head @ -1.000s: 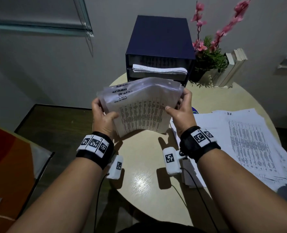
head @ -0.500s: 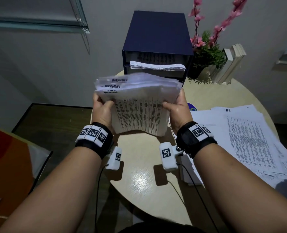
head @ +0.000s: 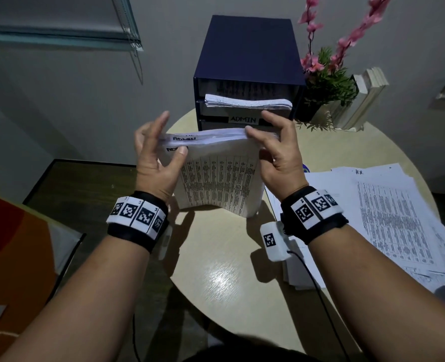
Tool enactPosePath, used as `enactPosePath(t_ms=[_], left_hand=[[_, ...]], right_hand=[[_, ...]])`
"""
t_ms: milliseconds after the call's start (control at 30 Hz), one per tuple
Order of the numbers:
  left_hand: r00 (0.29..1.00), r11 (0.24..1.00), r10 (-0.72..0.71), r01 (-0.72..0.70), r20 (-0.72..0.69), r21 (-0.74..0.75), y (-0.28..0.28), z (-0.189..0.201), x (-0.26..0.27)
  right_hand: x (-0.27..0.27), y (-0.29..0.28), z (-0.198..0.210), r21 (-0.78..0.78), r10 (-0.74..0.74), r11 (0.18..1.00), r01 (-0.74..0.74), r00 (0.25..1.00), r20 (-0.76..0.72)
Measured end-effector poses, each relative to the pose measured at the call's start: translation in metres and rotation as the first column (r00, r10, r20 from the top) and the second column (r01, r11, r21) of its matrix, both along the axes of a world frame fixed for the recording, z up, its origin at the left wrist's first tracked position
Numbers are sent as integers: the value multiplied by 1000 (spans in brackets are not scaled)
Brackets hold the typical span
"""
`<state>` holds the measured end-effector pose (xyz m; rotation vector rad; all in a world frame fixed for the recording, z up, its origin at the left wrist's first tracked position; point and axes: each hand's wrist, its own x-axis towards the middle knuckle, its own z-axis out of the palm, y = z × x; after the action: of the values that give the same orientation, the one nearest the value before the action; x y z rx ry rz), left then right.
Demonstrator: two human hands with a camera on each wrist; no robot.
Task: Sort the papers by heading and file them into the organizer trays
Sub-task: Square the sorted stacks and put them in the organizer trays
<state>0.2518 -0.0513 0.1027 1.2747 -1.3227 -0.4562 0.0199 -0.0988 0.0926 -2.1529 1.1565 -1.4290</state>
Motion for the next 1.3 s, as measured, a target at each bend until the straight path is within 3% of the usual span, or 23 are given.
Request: enactPosePath(t_ms=[133,267,433,533,633,800,1067,1233,1300], left_hand=[[986,998,0,10,168,-58,-5,-12,11],[999,998,7,-9,34,66,-3,-15,8],[993,997,57,-52,107,-49,-5,-18,4],[993,989,103,-95,65,-116,-8,-13,1],[992,980,115,-106,43,-168,-8,-11,-4],[970,994,105,-104,-219,19,0,-3,-20],[866,929,366,-362,-342,78,-16,2,-21],[886,963,261,-267,-383,37,-18,-1,-15],[929,976,190,-214,-316,-42,-13,-2,-12]], right_hand=[[3,8,6,83,16,996,-23,996,91],[10,15,-1,418,-80,902,-106,911,405],[13,17,-2,417,-69,902,-108,919,388],[16,18,2,359,-94,930,-76,897,433],[18,24,-3,418,-93,902,-110,895,436],[20,28,-13,557,-139,814,-166,875,464],[21,28,-12,553,-119,815,-172,884,451],[19,27,-10,552,-86,809,-200,890,448],[18,26,-8,548,-87,813,-195,891,446]])
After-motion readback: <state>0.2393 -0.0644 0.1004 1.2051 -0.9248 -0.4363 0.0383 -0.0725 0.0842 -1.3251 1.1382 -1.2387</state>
